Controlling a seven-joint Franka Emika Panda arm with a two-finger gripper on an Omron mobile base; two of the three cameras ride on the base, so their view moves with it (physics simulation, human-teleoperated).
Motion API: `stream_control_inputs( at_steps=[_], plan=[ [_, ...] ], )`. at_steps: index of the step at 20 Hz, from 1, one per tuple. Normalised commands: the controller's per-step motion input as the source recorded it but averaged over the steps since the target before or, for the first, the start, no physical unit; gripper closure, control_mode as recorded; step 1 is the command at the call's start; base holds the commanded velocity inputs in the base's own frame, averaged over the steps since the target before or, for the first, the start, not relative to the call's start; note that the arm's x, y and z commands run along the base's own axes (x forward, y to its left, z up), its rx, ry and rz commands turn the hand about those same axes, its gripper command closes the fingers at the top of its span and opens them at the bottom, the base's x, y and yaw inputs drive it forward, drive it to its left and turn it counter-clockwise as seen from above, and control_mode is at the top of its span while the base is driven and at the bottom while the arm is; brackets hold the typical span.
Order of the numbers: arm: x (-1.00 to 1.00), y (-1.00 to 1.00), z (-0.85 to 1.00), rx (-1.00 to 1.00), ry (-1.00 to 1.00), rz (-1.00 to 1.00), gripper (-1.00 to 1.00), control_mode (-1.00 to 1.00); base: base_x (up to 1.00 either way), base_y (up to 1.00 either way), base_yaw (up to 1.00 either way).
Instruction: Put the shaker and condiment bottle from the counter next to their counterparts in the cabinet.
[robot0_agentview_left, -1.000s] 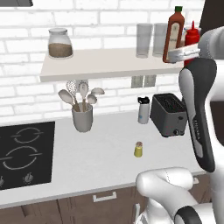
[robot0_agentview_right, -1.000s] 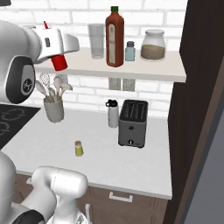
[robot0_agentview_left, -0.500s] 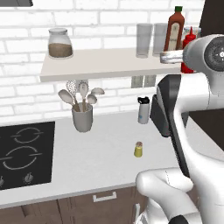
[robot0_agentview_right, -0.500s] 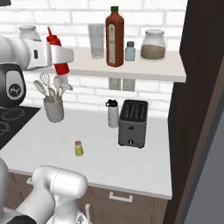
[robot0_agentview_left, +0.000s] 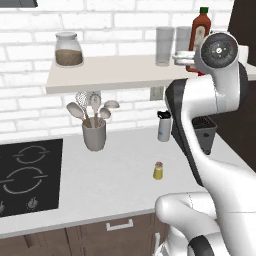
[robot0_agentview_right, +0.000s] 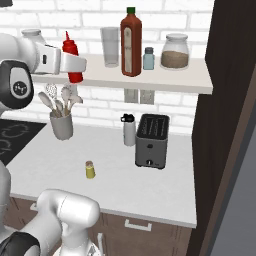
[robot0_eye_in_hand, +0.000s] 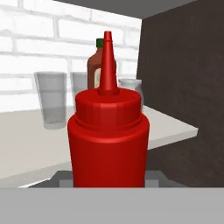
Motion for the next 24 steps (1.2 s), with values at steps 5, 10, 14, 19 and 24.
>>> stream_control_inputs(
  at_steps=[5,10,14,19,24],
  plan=[
    [0.43,0.0,-0.04,0.01,0.0,-0.01,1.0,-1.0,0.0,0.0,0.0],
    [0.34,0.0,-0.17,0.0,0.0,0.0,1.0,-1.0,0.0,0.0,0.0],
    [0.23,-0.05,-0.06,0.0,-0.02,0.0,1.0,-1.0,0.0,0.0,0.0],
    [0.14,-0.1,-0.05,0.0,-0.09,0.0,1.0,-1.0,0.0,0.0,0.0],
    [0.01,-0.05,-0.05,0.0,-0.07,0.0,1.0,-1.0,0.0,0.0,0.0]
  ],
)
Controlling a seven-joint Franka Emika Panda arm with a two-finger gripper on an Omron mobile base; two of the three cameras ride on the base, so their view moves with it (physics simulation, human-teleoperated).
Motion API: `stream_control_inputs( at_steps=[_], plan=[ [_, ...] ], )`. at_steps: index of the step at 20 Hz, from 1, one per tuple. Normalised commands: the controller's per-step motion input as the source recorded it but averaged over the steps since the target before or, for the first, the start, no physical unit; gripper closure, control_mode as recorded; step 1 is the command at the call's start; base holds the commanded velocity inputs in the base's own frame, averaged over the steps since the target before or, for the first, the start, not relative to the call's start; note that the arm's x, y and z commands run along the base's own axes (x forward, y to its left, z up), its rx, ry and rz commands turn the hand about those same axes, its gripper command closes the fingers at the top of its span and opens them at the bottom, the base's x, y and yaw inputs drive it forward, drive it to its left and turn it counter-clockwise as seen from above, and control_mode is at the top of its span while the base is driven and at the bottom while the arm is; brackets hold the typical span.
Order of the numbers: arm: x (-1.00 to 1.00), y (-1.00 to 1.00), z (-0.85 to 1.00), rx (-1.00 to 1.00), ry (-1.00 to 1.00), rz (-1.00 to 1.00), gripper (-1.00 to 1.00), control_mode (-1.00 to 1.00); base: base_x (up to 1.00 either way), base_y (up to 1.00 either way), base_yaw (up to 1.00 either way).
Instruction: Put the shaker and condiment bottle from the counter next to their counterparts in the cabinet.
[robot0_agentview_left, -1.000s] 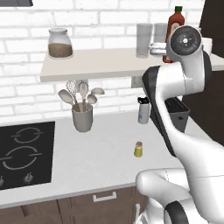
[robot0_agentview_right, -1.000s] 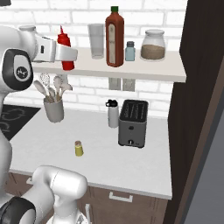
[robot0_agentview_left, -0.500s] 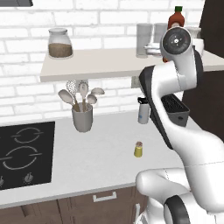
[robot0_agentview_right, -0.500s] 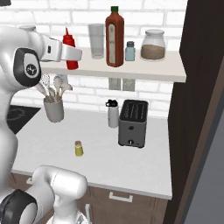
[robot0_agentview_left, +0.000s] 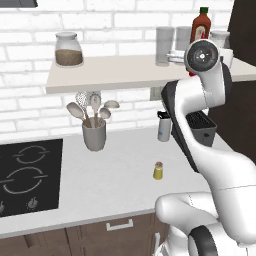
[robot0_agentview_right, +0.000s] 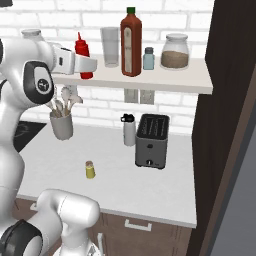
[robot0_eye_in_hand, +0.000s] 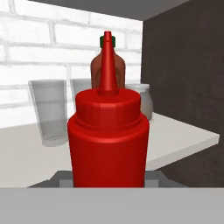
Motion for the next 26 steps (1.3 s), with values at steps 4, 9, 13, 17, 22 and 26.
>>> stream_control_inputs(
  at_steps=[4,9,13,17,22,26],
  plan=[
    [0.09,-0.01,0.0,0.01,0.0,0.0,1.0,-1.0,0.0,0.0,0.0],
    [0.14,-0.02,0.0,0.01,0.0,0.0,1.0,-1.0,0.0,0.0,0.0],
    [0.15,-0.02,0.0,0.0,0.0,0.0,1.0,-1.0,0.0,0.0,0.0],
    [0.13,-0.02,-0.03,0.0,0.0,0.0,1.0,-1.0,0.0,0.0,0.0],
    [0.12,-0.05,-0.06,0.0,0.0,0.0,1.0,-1.0,0.0,0.0,0.0],
    [0.14,-0.06,-0.07,0.0,0.0,0.0,1.0,-1.0,0.0,0.0,0.0]
  ],
)
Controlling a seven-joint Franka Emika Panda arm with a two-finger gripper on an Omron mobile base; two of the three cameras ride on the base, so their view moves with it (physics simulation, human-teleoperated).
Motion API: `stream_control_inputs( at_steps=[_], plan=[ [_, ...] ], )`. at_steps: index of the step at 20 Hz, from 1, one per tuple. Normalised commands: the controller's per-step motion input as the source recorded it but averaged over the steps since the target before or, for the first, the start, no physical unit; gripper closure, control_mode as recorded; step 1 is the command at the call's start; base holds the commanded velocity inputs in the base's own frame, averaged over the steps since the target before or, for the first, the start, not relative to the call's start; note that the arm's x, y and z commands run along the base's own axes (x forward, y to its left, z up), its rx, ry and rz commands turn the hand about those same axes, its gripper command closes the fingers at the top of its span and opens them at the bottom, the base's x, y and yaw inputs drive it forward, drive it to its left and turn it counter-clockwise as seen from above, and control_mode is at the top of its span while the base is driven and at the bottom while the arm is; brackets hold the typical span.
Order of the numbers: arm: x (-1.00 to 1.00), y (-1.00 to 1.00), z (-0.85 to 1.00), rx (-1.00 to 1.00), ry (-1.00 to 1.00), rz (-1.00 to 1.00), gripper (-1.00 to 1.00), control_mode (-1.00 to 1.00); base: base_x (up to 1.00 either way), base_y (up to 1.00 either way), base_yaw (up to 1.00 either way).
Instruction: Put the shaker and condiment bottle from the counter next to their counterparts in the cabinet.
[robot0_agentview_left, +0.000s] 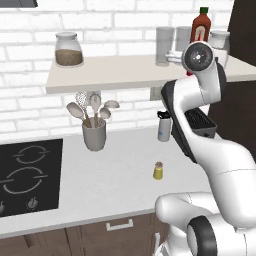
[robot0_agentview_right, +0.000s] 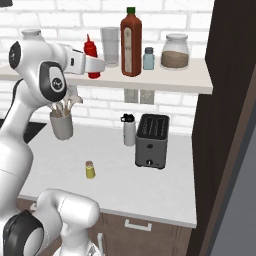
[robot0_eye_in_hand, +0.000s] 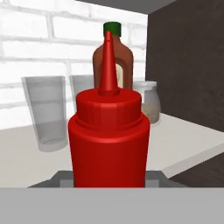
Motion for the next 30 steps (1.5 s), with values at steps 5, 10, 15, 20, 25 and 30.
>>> stream_control_inputs(
  at_steps=[5,10,15,20,25,30],
  plan=[
    [0.13,-0.05,-0.08,0.0,0.0,0.0,1.0,-1.0,0.0,0.0,0.0],
    [0.22,-0.03,-0.08,0.0,0.0,0.0,1.0,-1.0,0.0,0.0,0.0],
    [0.24,-0.04,-0.05,0.0,0.0,0.0,1.0,-1.0,0.0,0.0,0.0],
    [0.2,-0.05,-0.05,0.0,0.0,0.0,1.0,-1.0,0.0,0.0,0.0],
    [0.16,-0.05,-0.05,0.0,0.0,0.0,1.0,-1.0,0.0,0.0,0.0],
    [0.13,-0.02,-0.08,0.0,0.0,0.0,1.0,-1.0,0.0,0.0,0.0]
  ],
)
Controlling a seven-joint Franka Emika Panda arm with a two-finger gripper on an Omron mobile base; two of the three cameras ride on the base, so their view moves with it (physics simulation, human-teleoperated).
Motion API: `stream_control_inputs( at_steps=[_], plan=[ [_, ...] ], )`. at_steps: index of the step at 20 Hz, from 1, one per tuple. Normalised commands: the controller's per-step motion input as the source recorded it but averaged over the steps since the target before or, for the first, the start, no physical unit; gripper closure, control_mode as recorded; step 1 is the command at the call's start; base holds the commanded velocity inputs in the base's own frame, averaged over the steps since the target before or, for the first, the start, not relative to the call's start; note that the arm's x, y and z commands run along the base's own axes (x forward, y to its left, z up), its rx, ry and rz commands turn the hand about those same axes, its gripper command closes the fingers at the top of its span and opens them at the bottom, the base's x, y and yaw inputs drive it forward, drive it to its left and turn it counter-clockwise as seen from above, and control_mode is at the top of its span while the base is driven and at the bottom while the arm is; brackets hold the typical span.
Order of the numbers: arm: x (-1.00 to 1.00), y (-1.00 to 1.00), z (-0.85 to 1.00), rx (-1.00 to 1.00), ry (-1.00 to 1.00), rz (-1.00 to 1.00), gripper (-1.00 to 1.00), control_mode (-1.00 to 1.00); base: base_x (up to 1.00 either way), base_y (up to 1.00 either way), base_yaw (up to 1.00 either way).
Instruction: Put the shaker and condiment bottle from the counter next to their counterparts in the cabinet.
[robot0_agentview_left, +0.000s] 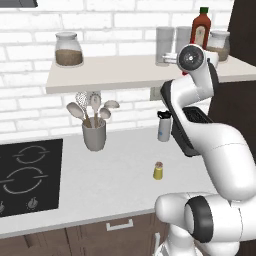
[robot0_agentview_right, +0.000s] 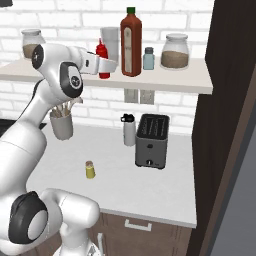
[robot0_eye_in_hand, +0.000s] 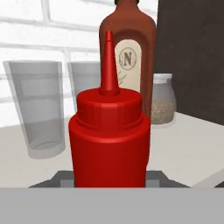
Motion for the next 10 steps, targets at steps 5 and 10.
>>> stream_control_inputs(
  at_steps=[5,10],
  plan=[
    [0.1,-0.02,-0.09,0.0,0.0,0.0,1.0,-1.0,0.0,0.0,0.0],
    [0.1,-0.02,-0.07,0.0,-0.01,0.0,1.0,-1.0,0.0,0.0,0.0]
  ],
)
